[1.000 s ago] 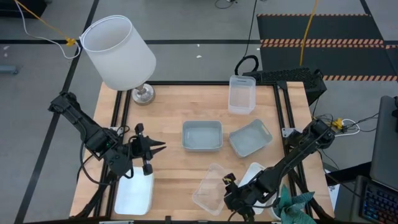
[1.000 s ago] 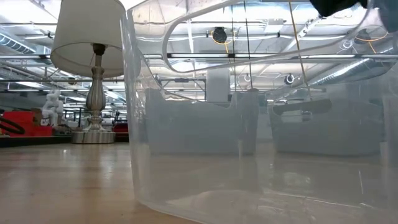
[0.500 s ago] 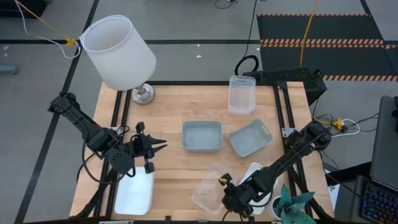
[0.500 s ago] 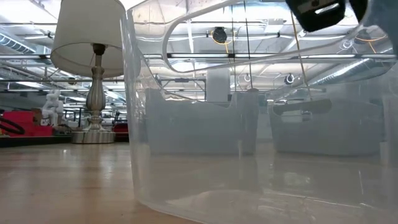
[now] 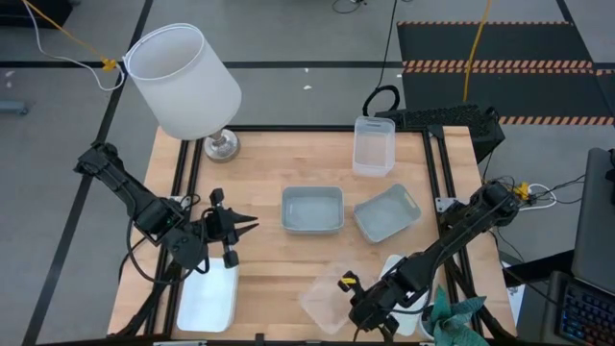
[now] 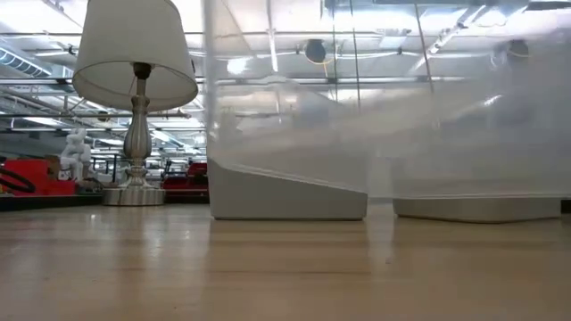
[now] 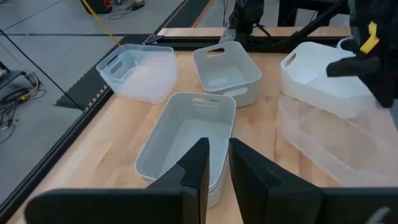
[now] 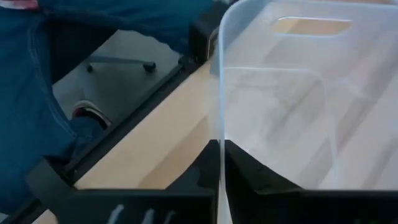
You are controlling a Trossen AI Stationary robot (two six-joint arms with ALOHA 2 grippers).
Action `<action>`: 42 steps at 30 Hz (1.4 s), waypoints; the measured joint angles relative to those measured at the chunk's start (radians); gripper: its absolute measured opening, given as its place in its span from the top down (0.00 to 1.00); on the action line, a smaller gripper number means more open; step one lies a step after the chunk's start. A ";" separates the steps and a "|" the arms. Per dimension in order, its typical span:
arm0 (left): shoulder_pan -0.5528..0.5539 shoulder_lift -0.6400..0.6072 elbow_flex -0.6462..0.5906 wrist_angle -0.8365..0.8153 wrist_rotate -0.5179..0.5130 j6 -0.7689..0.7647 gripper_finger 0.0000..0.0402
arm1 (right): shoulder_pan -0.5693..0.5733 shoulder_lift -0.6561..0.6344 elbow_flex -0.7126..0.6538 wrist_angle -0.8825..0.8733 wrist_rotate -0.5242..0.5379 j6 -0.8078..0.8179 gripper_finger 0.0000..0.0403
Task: Stack baskets by color
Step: Stack the transparent bin on the stacked transparent bins
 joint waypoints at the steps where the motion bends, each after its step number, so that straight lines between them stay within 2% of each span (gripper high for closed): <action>1: 0.000 0.000 0.000 0.002 0.000 0.000 0.85 | 0.000 -0.010 0.000 0.000 0.000 -0.014 0.99; 5: 0.000 0.007 0.000 0.050 0.004 0.024 0.85 | 0.000 -0.066 0.000 -0.012 0.008 -0.095 0.99; 10: 0.001 0.074 0.000 0.252 0.070 0.240 0.82 | 0.000 -0.149 0.000 -0.087 0.123 -0.179 0.99; 14: 0.027 0.130 0.000 0.446 0.176 0.409 0.71 | 0.000 -0.217 0.001 -0.142 0.206 -0.246 0.99; 17: 0.053 0.152 0.000 0.536 0.276 0.469 0.60 | 0.000 -0.253 0.001 -0.186 0.254 -0.301 0.99; 22: 0.099 0.188 0.001 0.568 0.398 0.491 0.46 | 0.000 -0.263 0.001 -0.275 0.359 -0.313 0.99; 26: 0.131 0.235 0.004 0.608 0.488 0.547 0.43 | 0.000 -0.258 0.001 -0.320 0.370 -0.315 0.99; 29: 0.142 0.291 0.045 0.603 0.545 0.597 0.42 | 0.000 -0.257 0.001 -0.319 0.369 -0.325 0.99; 33: 0.142 0.371 0.136 0.570 0.548 0.634 0.42 | 0.000 -0.257 0.001 -0.320 0.368 -0.327 0.99; 37: 0.142 0.469 0.255 0.413 0.547 0.630 0.44 | 0.000 -0.257 0.001 -0.320 0.366 -0.328 0.99; 42: 0.139 0.581 0.392 0.249 0.521 0.629 0.52 | 0.000 -0.257 0.001 -0.321 0.334 -0.326 0.99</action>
